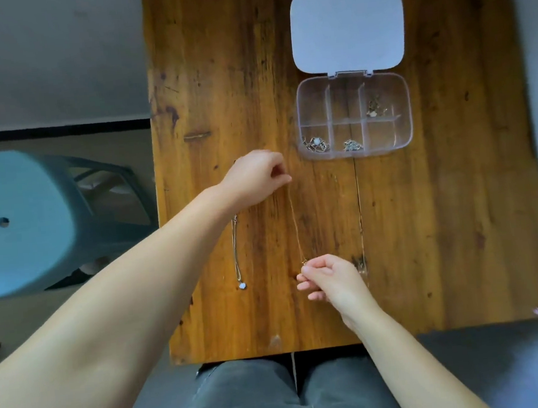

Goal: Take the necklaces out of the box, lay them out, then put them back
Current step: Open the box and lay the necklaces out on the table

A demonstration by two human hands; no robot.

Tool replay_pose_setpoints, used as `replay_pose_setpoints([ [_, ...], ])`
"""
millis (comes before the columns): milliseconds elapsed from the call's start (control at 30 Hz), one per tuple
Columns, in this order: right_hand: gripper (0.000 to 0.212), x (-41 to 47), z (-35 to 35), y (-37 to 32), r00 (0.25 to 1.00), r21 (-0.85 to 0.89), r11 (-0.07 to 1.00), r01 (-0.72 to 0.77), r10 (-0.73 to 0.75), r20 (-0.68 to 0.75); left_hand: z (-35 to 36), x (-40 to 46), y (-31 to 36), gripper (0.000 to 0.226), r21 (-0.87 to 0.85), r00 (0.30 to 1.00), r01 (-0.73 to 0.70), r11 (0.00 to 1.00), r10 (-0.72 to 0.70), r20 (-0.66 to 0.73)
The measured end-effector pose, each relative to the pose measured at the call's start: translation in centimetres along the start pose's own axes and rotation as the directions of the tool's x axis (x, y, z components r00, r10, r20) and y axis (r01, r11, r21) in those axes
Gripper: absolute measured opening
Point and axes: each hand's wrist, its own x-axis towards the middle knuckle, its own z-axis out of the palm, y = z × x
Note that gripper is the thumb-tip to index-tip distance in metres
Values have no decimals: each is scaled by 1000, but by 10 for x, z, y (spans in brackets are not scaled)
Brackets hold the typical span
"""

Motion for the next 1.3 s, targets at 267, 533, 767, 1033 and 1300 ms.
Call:
replay_pose_setpoints([
  [267,13,3,34,17,973,-487,861,148,-214,-82,7,7,-4,15,323,975,-218,921,219,36],
  [533,37,4,-21,-30,967,-607,770,198,-256,-10,3,4,9,17,300,954,-118,947,192,-229],
  [767,38,76,-135,-163,769,-726,589,354,-625,-132,21,14,47,30,274,958,-13,962,90,-272],
  [1033,44,128,-142,-215,883,-973,49,224,-433,182,18,20,62,24,222,941,95,971,-14,-339],
  [1300,12,141,-152,-212,829,-945,-53,322,-466,309,24,18,70,25,214,921,193,958,-101,-377],
])
